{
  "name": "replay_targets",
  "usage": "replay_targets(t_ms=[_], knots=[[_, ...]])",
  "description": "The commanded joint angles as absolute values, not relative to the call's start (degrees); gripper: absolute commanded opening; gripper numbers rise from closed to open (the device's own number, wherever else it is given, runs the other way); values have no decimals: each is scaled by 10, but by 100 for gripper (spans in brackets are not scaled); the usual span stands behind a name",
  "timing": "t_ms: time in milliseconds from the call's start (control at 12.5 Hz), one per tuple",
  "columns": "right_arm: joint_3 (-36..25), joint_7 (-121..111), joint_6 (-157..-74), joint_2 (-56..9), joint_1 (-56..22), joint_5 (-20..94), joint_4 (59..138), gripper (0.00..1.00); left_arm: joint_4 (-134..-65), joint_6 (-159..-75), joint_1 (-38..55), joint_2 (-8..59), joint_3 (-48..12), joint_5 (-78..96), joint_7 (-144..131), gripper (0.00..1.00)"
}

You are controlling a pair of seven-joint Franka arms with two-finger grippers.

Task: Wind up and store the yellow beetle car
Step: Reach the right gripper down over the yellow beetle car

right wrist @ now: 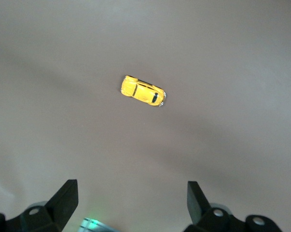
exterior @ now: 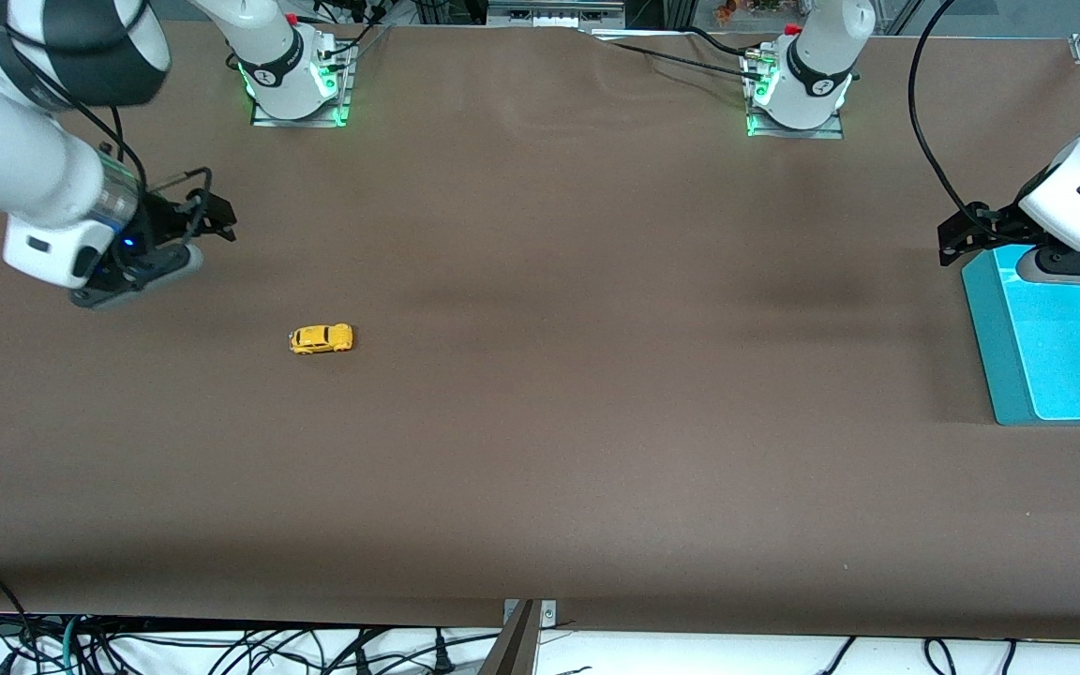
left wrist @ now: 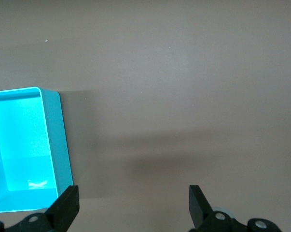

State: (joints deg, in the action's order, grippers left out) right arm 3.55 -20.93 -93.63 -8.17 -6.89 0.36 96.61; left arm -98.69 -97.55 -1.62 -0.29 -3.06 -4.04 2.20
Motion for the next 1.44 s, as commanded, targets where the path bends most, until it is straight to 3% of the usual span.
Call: replay_targets(t_ms=[0, 319, 878, 1358], knots=[[33, -353, -965, -140, -69, 6, 952, 100, -973, -962, -19, 0, -33, -39, 18, 100], [60, -537, -1144, -186, -69, -3, 1032, 100, -973, -962, -19, 0, -34, -39, 17, 100], [89, -726, -1449, -206, -67, -43, 1225, 100, -973, -962, -19, 0, -33, -39, 18, 100], [88, -779, -1529, -225, -44, -42, 1277, 99, -973, -962, -20, 0, -33, -39, 18, 100]])
